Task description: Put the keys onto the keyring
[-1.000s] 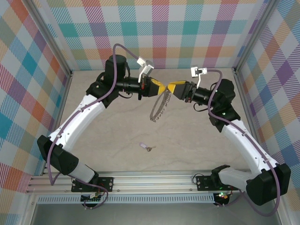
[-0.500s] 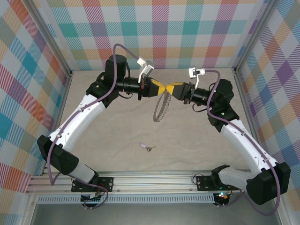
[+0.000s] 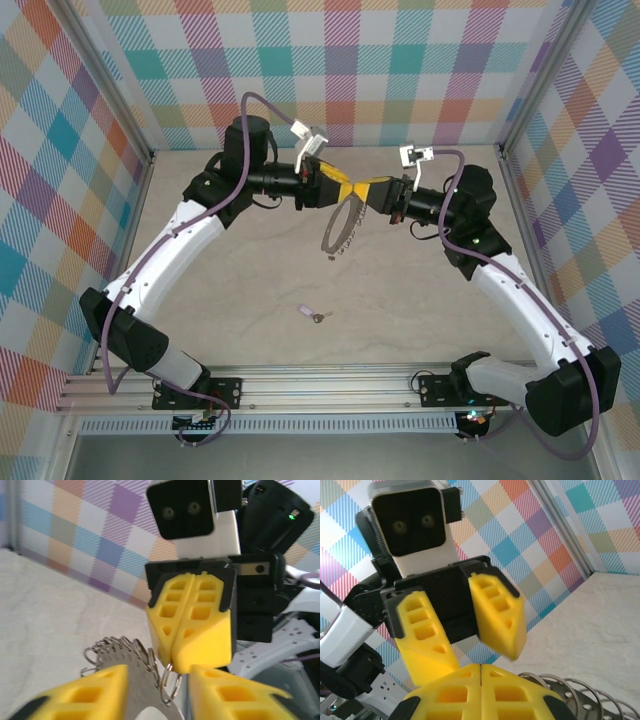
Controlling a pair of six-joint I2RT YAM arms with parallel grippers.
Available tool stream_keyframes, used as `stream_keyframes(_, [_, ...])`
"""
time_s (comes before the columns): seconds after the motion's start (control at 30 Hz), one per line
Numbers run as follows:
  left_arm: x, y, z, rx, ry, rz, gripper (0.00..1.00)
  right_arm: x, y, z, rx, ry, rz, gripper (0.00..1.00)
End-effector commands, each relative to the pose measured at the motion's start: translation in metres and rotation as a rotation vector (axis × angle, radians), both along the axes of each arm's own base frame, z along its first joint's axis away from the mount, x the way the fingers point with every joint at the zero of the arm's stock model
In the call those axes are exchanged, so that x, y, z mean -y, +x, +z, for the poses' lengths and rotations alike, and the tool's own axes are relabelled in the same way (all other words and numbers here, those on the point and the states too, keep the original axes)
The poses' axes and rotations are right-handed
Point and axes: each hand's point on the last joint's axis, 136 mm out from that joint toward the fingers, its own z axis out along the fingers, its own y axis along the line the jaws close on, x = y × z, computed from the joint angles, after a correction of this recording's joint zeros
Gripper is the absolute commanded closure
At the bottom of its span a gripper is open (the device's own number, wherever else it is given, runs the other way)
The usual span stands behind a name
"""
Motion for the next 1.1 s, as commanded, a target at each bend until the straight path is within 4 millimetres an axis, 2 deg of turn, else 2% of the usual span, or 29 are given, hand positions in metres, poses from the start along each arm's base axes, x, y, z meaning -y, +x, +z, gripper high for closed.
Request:
stream_keyframes(0.0, [-0.018,0.013,0.018,0.042,-0.042,0.148,0.48,0.002,0.007,0.012,0.074,0.01,-0.045,1.0])
stream_keyframes(0.13, [-0.032,0.029,0.008,-0.009,-0.071,0.268,0.47,0.003,0.011,0.018,0.101,0.035,-0.061,1.0])
stream_keyframes(0.2, [-0.035,0.03,0.0,-0.031,-0.072,0.286,0.54,0.004,0.012,0.022,0.117,0.052,-0.067,1.0])
stream_keyframes(0.33, [-0.03,0.028,-0.01,-0.084,-0.096,0.257,0.77,0.004,0.013,0.03,0.148,0.082,-0.07,1.0])
stream_keyframes(0.43, [-0.026,0.023,-0.012,-0.104,-0.119,0.226,0.84,0.003,0.015,0.035,0.166,0.107,-0.068,1.0])
stream_keyframes(0.67, [-0.007,0.008,-0.003,-0.089,-0.137,0.155,0.85,0.002,0.022,0.041,0.183,0.158,-0.064,1.0])
stream_keyframes(0.87, [0.015,-0.004,0.001,-0.082,-0.146,0.095,0.85,0.002,0.027,0.037,0.175,0.187,-0.078,1.0])
stream_keyframes(1.07, [0.016,-0.002,0.004,-0.059,-0.15,0.123,0.84,0.003,0.03,0.035,0.176,0.198,-0.091,1.0])
